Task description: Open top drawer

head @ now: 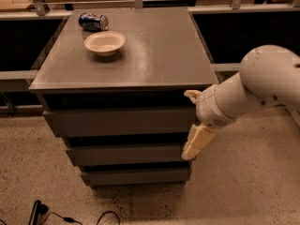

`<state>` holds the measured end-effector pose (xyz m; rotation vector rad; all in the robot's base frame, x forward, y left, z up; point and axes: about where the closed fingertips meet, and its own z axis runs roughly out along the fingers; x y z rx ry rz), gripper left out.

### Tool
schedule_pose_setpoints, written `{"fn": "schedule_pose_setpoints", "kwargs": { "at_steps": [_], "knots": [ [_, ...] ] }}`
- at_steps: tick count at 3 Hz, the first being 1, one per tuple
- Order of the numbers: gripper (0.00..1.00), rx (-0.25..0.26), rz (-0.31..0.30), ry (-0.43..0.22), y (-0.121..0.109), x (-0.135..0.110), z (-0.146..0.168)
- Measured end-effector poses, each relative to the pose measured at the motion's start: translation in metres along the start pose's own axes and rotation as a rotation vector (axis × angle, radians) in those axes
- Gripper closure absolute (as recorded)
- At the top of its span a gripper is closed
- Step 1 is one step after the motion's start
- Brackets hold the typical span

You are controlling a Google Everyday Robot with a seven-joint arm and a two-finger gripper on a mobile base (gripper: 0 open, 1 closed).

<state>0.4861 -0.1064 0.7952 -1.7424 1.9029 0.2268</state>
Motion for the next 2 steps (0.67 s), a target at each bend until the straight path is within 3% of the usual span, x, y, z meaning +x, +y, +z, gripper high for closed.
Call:
{"fn": "schedule_pose_setpoints", "kwargs": {
  "at_steps": [1, 2],
  "knots": [
    [0.0, 0.066, -0.005, -0.02, -0.0164, -0.0058, 0.0033],
    [0.0, 0.066, -0.005, -0.02, -0.0163, -0.006, 0.0034]
  ]
}}
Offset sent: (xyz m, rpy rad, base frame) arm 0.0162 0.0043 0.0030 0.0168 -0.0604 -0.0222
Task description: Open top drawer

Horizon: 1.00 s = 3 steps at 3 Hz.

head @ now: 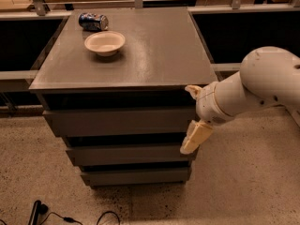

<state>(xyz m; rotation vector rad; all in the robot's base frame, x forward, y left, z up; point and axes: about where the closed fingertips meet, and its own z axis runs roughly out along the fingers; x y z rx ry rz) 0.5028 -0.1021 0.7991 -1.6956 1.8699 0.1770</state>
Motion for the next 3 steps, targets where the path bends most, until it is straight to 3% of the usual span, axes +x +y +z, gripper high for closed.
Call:
{"fn": "schedule_pose_setpoints", "kwargs": {
  "at_steps": [1, 2, 3],
  "knots": [
    [0.0, -0.005, -0.069, 0.074, 0.002, 0.006, 0.012],
    [0.0, -0.036, -0.218, 0.206, 0.008, 0.027, 0.043],
    [0.0, -0.063, -0.329, 0.279, 0.005, 0.041, 0.067]
  ]
}}
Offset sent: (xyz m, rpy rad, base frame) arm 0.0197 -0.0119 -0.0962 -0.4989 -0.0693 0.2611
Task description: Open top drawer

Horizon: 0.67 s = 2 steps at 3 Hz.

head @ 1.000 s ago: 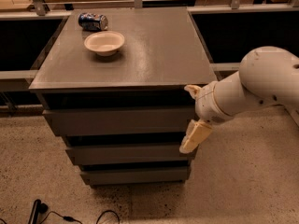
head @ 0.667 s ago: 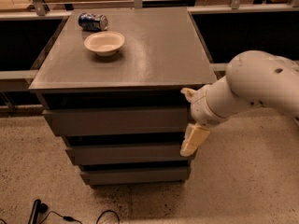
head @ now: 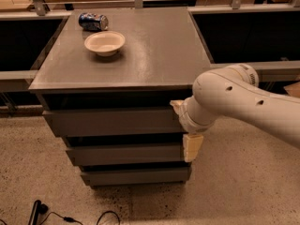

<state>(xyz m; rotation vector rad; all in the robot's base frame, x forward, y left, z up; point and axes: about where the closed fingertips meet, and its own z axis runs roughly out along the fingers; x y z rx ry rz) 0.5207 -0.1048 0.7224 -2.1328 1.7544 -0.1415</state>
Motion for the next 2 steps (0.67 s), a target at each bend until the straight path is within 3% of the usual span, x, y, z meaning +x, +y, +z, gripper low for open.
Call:
{"fn": "schedule_pose_setpoints", "kwargs": {
  "at_steps": [1, 2],
  "knots": [
    [0.0, -0.009, -0.064, 0.044, -0.01, 0.006, 0.018],
    [0.0, -0.006, -0.089, 0.063, -0.029, 0.012, 0.035]
  ]
}}
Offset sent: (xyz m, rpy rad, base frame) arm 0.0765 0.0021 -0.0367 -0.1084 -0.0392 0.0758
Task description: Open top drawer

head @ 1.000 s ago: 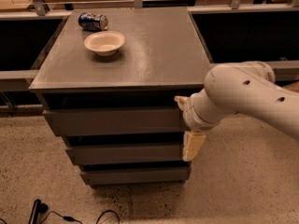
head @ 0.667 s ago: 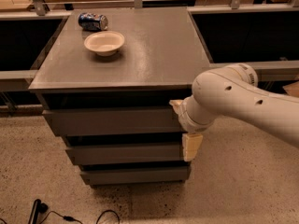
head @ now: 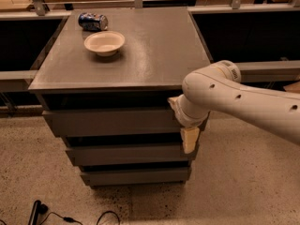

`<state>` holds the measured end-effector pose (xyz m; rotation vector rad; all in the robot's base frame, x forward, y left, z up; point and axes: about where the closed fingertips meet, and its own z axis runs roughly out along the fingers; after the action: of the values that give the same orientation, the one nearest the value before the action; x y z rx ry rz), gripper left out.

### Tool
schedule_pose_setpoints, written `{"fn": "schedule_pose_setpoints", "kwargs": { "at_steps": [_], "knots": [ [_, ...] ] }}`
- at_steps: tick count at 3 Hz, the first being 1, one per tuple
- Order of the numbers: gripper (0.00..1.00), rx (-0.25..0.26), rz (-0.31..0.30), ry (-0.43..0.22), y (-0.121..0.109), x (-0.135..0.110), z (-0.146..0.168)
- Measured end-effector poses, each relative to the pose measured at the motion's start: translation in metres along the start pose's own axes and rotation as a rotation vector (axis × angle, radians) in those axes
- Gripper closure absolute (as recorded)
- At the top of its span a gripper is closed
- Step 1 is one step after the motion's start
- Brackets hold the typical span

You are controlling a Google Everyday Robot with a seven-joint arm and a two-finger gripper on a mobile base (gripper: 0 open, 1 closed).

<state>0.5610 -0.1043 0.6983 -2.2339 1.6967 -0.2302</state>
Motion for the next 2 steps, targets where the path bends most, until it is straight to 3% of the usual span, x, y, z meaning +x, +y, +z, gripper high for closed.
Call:
{"fn": "schedule_pose_setpoints", "kwargs": {
  "at_steps": [2],
  "knots": [
    [0.04, 0.011, 0.056, -0.05, -0.032, 0.009, 0.035]
  ]
}}
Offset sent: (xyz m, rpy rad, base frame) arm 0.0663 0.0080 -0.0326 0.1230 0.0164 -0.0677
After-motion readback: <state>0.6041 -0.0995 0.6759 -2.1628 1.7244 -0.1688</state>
